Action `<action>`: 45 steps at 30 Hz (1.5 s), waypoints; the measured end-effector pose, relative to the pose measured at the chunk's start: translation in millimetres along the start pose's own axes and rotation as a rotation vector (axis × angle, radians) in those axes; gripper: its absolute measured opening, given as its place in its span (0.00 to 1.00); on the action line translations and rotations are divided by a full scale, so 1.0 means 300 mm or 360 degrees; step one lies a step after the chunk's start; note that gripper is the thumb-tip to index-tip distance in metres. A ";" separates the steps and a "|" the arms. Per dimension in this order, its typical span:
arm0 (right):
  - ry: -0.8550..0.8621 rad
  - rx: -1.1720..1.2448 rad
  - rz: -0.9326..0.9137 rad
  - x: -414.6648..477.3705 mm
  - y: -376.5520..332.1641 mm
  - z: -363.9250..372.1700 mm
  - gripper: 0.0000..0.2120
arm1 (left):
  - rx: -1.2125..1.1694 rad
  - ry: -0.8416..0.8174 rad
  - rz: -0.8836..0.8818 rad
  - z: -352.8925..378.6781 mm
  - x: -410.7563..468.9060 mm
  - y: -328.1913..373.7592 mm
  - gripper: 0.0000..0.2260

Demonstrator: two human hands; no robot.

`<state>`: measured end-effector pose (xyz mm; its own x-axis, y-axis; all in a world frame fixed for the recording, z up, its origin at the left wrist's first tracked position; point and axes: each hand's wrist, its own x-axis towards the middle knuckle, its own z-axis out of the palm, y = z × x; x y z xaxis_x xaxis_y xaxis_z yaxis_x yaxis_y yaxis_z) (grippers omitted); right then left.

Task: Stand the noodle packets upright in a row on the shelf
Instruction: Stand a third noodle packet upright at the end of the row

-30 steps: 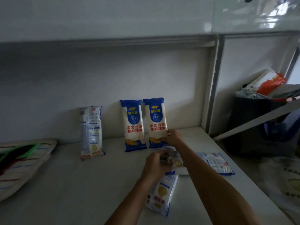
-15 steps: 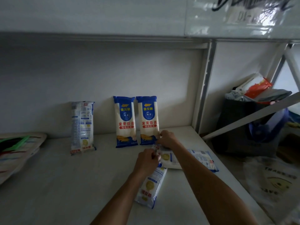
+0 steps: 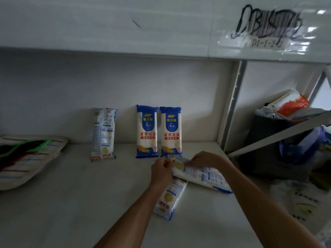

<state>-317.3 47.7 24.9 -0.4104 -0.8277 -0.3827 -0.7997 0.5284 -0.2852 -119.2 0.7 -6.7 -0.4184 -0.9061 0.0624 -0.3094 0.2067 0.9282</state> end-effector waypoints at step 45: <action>0.0395 0.1224 -0.0348 -0.355 -0.118 -0.044 0.26 | -0.0402 -0.0122 0.0135 -0.051 -0.109 0.133 0.24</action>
<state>-251.1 114.5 87.4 -0.4371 -0.8967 -0.0699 -0.3875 0.2579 -0.8851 -104.6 32.9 33.8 -0.4998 -0.8572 0.1245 -0.0517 0.1731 0.9835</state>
